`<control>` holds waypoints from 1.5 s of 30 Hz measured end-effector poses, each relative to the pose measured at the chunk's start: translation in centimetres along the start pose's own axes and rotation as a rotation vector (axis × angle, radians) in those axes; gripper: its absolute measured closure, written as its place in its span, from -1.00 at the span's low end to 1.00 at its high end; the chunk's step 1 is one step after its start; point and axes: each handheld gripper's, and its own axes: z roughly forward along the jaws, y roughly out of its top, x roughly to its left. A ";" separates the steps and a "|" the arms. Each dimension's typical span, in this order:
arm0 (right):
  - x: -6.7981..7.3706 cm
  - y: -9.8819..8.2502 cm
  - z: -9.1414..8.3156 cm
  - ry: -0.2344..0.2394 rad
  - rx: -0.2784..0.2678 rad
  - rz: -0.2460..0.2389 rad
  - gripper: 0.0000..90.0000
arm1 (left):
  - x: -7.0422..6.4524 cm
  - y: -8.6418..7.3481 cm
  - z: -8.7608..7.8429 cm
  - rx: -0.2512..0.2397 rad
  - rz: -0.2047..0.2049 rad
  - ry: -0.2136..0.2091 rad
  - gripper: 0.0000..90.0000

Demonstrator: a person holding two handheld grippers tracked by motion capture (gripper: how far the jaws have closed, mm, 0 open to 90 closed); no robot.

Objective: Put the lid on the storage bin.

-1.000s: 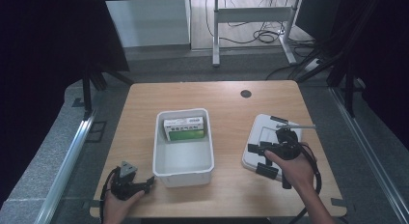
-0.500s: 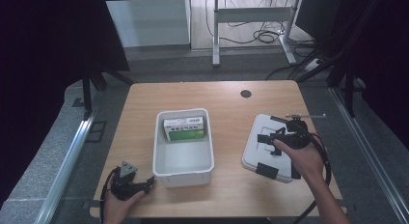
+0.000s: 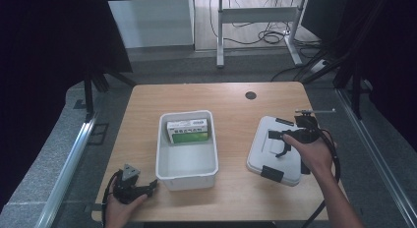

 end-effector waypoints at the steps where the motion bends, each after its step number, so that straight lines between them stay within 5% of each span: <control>1: -0.3 0.2 0.1 -0.010 -0.001 0.007 -0.17 | 0.0 0.0 0.0 0.000 0.000 0.000 -0.71; 24: -3.3 2.3 1.3 -0.144 0.065 0.110 -0.05 | 0.0 0.0 0.0 0.002 0.002 -0.001 -0.70; 45: -6.0 1.5 3.6 -0.230 0.158 0.183 0.05 | -0.1 -0.1 -0.1 0.001 0.004 -0.004 -0.71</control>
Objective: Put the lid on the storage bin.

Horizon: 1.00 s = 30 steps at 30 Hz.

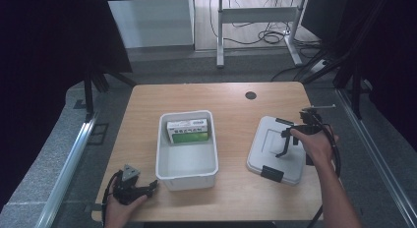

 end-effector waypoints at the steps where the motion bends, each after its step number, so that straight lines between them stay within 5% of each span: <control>1: 0.0 0.0 0.1 -0.005 0.008 0.001 0.05 | 0.0 0.0 0.0 0.000 0.000 0.000 -0.71; 21: 0.0 0.3 1.8 -0.042 0.091 0.061 0.47 | 0.0 0.0 0.0 0.000 0.000 -0.001 -0.71; 30: -0.2 0.4 2.3 -0.029 0.128 0.154 0.69 | 0.0 0.0 0.0 0.000 0.003 -0.003 -0.70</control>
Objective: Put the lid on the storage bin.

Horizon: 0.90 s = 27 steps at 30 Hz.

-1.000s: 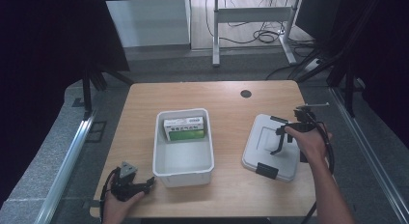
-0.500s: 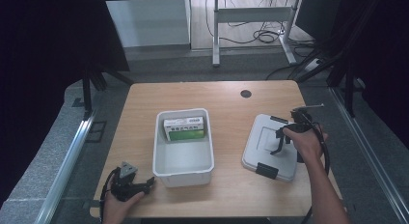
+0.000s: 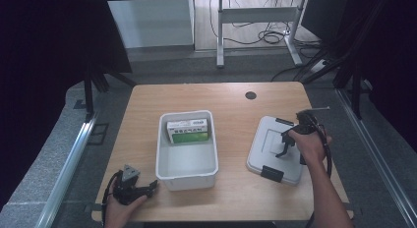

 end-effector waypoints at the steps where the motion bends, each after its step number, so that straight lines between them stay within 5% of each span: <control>1: 0.0 0.0 0.0 0.003 0.004 0.017 0.73 | 0.0 0.0 0.0 0.000 0.000 0.000 -0.70; 16: -0.3 0.1 -0.1 0.045 0.028 0.174 0.88 | 0.0 0.0 0.0 0.000 0.001 -0.002 -0.70; 27: -0.1 0.1 -1.1 0.076 0.015 0.186 0.88 | 0.0 0.0 0.0 0.000 0.002 -0.003 -0.71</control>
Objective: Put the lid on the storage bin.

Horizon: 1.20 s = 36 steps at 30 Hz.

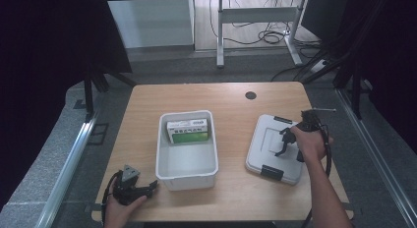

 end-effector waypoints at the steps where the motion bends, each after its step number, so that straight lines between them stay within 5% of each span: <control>1: 0.0 0.0 -0.2 0.001 -0.005 -0.010 0.88 | 0.0 0.0 0.0 0.000 0.000 0.000 -0.71; 19: 1.9 -0.9 -5.3 0.058 -0.058 -0.112 0.88 | 0.0 0.0 0.0 0.001 0.001 0.000 -0.70; 36: 4.4 -2.2 -7.9 0.107 -0.067 -0.200 0.88 | 0.0 0.0 0.0 -0.001 -0.001 0.000 -0.70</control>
